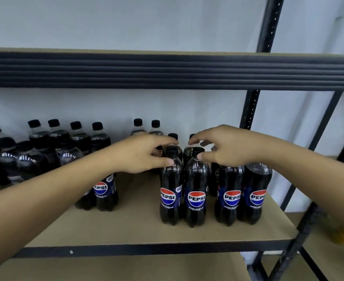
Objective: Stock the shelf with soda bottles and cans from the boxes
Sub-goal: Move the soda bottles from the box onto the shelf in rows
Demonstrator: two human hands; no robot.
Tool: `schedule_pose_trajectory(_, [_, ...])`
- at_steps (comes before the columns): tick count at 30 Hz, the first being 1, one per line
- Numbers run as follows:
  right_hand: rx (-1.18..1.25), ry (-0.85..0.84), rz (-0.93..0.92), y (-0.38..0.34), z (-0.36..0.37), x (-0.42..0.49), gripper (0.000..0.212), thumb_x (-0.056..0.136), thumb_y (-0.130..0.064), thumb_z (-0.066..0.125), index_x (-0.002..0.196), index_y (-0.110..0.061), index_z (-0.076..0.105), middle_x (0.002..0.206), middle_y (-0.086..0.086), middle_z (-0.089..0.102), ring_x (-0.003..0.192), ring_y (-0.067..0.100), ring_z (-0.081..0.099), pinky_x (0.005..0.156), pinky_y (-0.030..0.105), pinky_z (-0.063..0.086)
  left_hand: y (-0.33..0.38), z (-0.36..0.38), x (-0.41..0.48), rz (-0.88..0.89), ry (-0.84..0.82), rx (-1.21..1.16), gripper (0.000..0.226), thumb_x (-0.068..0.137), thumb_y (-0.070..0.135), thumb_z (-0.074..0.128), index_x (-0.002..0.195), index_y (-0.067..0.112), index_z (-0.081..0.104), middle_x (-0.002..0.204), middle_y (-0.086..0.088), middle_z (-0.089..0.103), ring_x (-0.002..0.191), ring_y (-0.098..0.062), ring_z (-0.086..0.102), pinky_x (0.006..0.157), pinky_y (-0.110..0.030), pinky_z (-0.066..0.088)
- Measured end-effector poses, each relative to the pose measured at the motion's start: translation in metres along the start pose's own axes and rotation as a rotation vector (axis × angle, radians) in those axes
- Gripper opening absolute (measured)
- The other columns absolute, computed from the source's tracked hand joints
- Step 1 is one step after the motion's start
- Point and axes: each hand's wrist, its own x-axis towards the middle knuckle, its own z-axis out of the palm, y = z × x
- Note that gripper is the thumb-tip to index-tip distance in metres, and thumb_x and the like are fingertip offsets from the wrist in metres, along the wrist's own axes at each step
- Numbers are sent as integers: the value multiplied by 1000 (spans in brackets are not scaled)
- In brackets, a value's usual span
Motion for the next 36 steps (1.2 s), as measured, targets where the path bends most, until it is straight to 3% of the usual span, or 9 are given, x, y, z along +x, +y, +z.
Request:
schedule_pose_trajectory(6, [-3, 61, -68, -15, -11, -26, 52, 101, -43, 55, 151, -34, 43, 152, -17, 47, 103, -9, 41, 86, 6, 30, 16, -19, -42, -76, 121, 50, 56, 97, 51, 61, 149, 42, 44, 149, 17, 52, 128, -5, 56, 110, -32, 47])
schedule_pose_trajectory(11, [128, 91, -126, -37, -15, -49, 48, 99, -46, 57, 146, -41, 47, 149, -21, 47, 110, -14, 50, 97, 13, 36, 29, -35, -88, -164, 123, 159, 54, 99, 50, 57, 151, 39, 44, 150, 20, 48, 135, -4, 48, 108, -23, 39])
schedule_pose_trajectory(14, [103, 103, -184, -57, -15, -55, 48, 99, -48, 57, 146, -40, 48, 150, -18, 49, 134, 2, 47, 111, 26, 38, 31, -40, -117, -221, 132, 197, 55, 98, 51, 58, 150, 38, 44, 153, 17, 47, 139, -6, 45, 115, -31, 38])
schedule_pose_trajectory(20, [67, 95, -304, -108, -7, -41, 48, 101, -48, 54, 147, -38, 48, 153, -16, 46, 138, 7, 43, 110, 25, 37, 27, -55, -172, -331, 149, 266, 56, 99, 51, 58, 151, 37, 44, 152, 15, 49, 135, -9, 49, 110, -29, 40])
schedule_pose_trajectory(24, [69, 78, -338, -134, 1, -19, 49, 101, -48, 54, 148, -37, 47, 151, -16, 47, 136, 5, 45, 101, 20, 35, 10, -64, -195, -408, 129, 278, 57, 97, 55, 58, 149, 39, 43, 139, 5, 62, 125, -14, 58, 108, -40, 46])
schedule_pose_trajectory(28, [76, 75, -334, -155, 5, 11, 50, 100, -49, 54, 148, -36, 47, 151, -14, 48, 134, 8, 47, 102, 23, 37, -14, -71, -205, -406, 119, 310, 58, 99, 51, 57, 152, 34, 42, 154, 10, 48, 137, -12, 49, 110, -29, 38])
schedule_pose_trajectory(36, [85, 76, -212, -178, 20, 94, 58, 97, -52, 58, 151, -32, 45, 151, -11, 49, 133, 11, 49, 104, 25, 39, -108, -90, -173, -302, 133, 352, 59, 98, 51, 58, 152, 31, 44, 153, 10, 49, 138, -13, 47, 113, -32, 39])
